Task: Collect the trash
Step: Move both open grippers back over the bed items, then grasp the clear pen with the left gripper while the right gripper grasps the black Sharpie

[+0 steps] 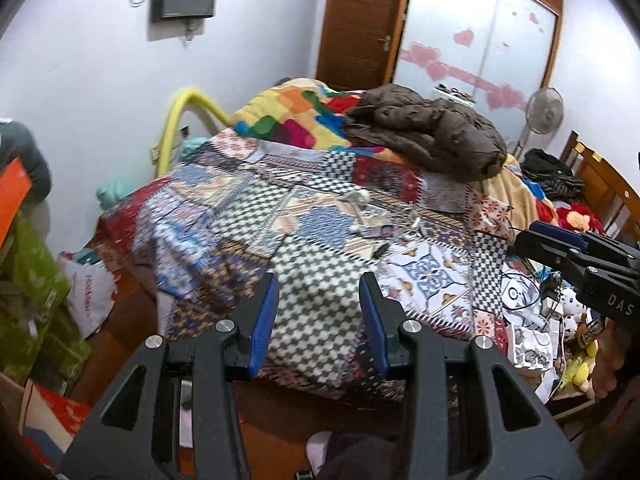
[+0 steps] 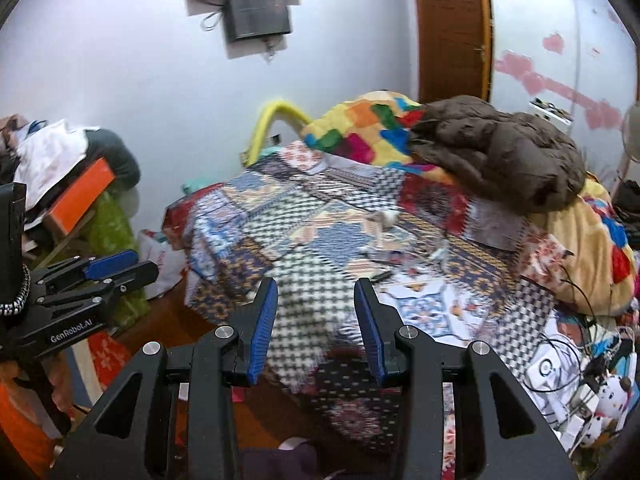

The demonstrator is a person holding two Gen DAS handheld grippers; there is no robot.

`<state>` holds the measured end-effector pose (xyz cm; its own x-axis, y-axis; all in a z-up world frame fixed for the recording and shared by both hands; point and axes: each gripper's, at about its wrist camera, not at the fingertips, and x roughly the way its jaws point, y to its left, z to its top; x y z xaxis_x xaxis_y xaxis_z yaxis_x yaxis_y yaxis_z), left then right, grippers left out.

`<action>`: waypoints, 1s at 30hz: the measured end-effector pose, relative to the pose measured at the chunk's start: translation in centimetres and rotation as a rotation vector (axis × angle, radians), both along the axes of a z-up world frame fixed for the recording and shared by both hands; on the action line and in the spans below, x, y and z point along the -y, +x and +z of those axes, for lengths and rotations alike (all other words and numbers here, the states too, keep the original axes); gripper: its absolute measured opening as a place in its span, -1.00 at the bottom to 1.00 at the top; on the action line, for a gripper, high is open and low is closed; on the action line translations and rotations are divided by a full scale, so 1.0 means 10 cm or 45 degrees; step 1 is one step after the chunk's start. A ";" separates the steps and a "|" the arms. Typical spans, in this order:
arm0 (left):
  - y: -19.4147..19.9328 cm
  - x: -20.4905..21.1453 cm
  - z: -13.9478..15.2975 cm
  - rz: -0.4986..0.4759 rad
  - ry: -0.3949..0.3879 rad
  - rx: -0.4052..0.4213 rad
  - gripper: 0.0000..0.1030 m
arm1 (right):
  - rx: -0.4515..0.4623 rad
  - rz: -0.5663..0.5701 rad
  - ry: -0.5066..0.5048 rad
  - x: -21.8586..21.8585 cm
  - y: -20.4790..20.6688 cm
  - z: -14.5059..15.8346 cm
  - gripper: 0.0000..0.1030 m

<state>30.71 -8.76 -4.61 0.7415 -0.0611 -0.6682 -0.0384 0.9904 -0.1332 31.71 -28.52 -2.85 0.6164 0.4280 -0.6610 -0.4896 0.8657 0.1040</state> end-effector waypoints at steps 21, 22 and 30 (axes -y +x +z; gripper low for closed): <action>1.75 0.88 -0.97 -0.202 -0.025 -0.217 -0.20 | -0.271 -0.281 0.006 1.03 1.42 -0.86 -0.29; 1.83 0.90 -1.05 -0.209 -0.030 -0.236 -0.20 | -0.283 -0.283 0.004 1.04 1.50 -0.92 -0.29; 2.42 1.03 -1.71 -0.260 -0.032 -0.355 -0.20 | -0.339 -0.313 -0.037 1.03 2.18 -1.41 -0.29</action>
